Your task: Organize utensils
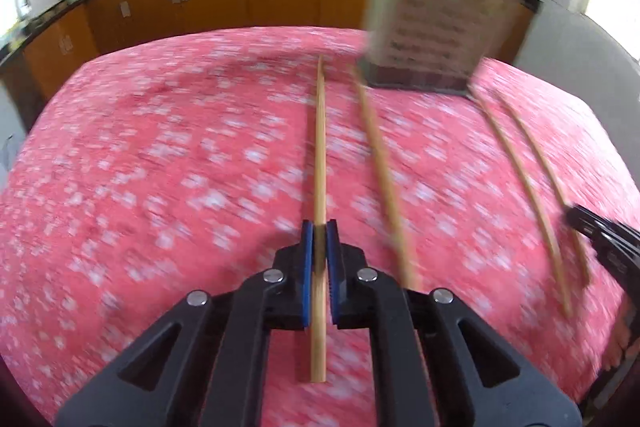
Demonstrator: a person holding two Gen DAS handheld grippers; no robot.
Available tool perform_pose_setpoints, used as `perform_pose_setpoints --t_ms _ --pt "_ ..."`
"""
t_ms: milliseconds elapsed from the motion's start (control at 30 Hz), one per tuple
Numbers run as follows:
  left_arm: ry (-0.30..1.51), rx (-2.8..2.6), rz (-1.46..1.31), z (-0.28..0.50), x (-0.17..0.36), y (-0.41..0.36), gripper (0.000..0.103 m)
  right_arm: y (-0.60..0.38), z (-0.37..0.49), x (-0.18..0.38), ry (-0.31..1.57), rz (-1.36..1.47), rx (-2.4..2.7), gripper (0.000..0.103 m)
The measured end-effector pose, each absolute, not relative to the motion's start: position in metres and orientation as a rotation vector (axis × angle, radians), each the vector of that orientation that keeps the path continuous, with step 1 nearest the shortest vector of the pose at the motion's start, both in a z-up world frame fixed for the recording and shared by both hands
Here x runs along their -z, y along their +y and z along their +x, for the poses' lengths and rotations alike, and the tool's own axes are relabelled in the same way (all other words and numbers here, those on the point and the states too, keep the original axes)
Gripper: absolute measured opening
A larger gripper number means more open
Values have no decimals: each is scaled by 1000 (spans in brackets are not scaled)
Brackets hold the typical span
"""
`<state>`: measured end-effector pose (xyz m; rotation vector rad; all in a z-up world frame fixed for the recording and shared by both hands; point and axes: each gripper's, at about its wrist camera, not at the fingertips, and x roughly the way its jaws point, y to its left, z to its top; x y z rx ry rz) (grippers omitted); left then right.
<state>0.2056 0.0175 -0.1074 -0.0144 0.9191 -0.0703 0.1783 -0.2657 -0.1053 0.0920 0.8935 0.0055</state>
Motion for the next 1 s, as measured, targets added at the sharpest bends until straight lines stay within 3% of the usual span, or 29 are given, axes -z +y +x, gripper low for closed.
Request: perform_pose_setpoints --t_ms 333,1000 --pt "886 -37 -30 240 108 63 12 -290 223 107 869 102 75 8" --pt "886 -38 -29 241 109 63 12 -294 221 108 859 112 69 8"
